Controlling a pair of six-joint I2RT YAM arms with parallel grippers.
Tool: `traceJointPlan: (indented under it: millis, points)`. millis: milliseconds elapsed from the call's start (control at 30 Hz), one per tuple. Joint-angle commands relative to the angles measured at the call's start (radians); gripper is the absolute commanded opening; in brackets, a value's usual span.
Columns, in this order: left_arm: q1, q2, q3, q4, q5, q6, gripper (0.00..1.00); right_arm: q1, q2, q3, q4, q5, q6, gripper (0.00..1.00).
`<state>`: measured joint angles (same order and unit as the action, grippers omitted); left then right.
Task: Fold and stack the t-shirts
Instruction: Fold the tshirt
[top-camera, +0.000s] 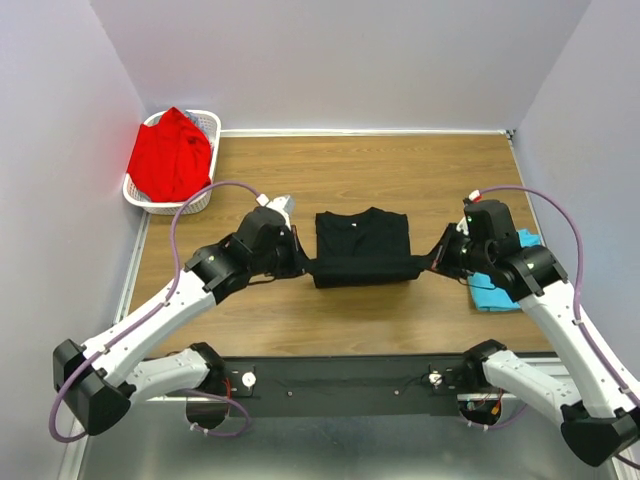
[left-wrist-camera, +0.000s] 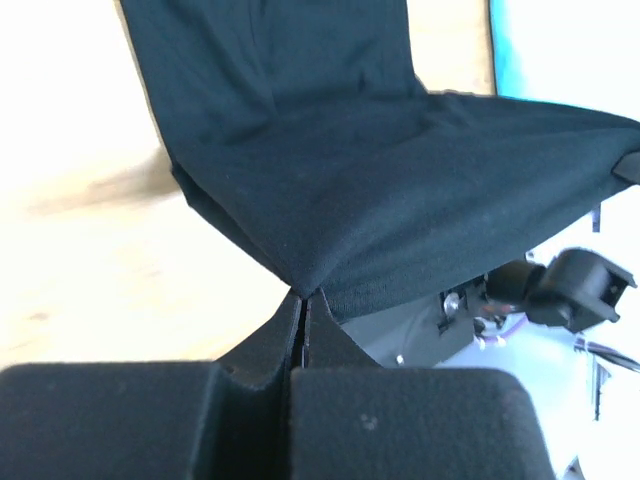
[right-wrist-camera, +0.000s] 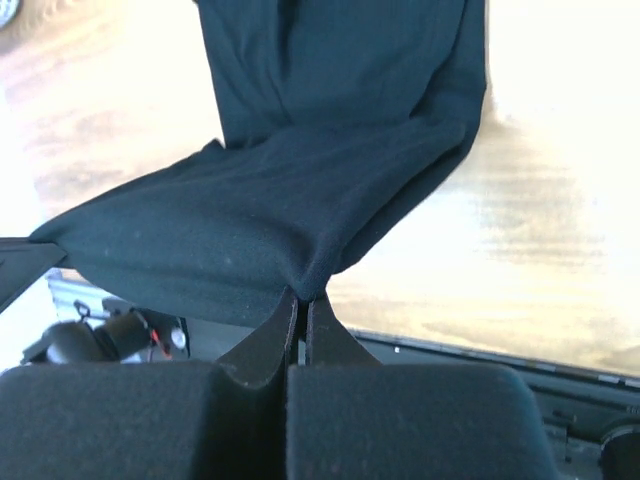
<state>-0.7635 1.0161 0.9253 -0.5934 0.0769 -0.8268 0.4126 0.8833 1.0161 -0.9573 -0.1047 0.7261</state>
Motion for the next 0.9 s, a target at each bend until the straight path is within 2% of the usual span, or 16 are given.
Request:
traceJointPlan:
  millis: [0,233,600,867]
  points:
    - [0.061,0.047,0.075,-0.008,0.024,0.126,0.0,0.002,0.038,0.061,0.057,0.129,-0.039,0.0]
    - [0.13,0.194,0.176,0.04,0.08,0.205,0.0,0.0,0.17,0.098,0.161,0.171,-0.063,0.0]
    - [0.236,0.4,0.319,0.147,0.151,0.253,0.0,-0.044,0.382,0.174,0.296,0.184,-0.083,0.0]
    - [0.309,0.66,0.437,0.294,0.224,0.238,0.0,-0.195,0.627,0.26,0.4,0.043,-0.108,0.0]
